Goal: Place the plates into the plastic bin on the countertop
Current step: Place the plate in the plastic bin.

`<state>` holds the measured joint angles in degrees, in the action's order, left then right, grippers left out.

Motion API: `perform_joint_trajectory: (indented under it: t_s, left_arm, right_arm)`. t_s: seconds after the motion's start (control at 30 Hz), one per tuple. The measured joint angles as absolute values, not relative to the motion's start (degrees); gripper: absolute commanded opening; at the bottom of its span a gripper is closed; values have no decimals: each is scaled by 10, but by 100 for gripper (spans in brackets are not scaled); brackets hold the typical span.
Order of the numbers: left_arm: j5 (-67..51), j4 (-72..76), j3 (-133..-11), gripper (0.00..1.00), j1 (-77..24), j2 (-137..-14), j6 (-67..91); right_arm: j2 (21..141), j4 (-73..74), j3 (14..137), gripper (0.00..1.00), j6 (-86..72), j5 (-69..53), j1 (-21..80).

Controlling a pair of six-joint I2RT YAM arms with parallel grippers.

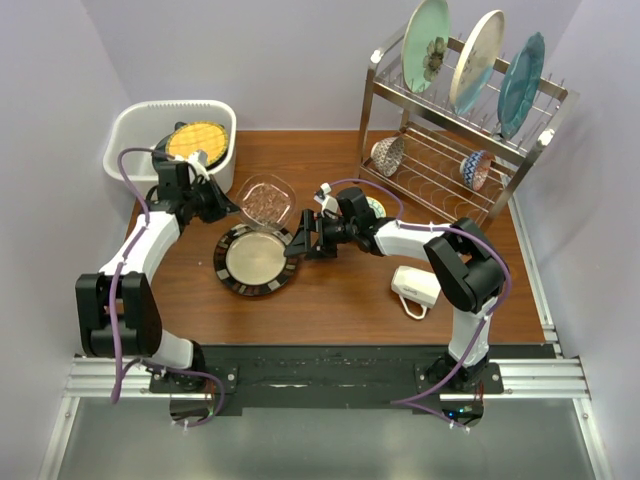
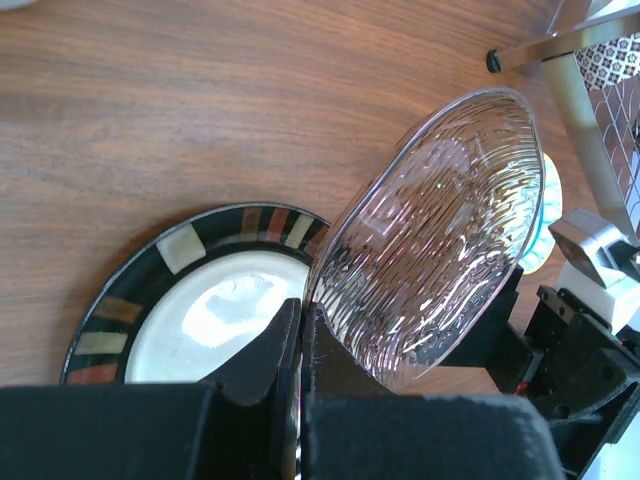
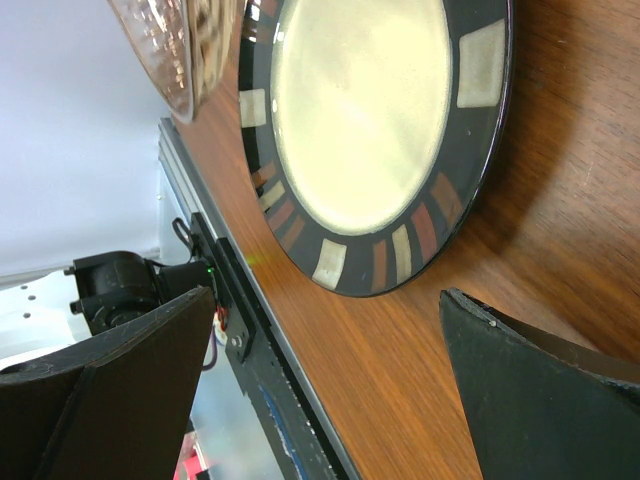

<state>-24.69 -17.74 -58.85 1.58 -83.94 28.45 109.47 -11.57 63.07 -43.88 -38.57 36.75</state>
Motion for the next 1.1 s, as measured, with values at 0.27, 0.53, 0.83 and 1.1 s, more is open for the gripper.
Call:
perform_joint_trajectory:
  t_s: [0.27,0.53,0.83,1.1]
  left_arm:
    - [-244,-196,-646,0,23,-871,277]
    - [-240,-211,-697,0,31,-892,271]
    - [-239,-227,-749,0,56,-919,263]
    - [-241,-235,-812,0,80,-950,263]
  right_arm:
    - [1095,-116,631,99,-439,-387,368]
    - [1097,-116,631,98,-439,-387,368]
    - [1110,-116,634,99,-439,-388,368]
    - [1110,-116,634,98,-439,-388,368]
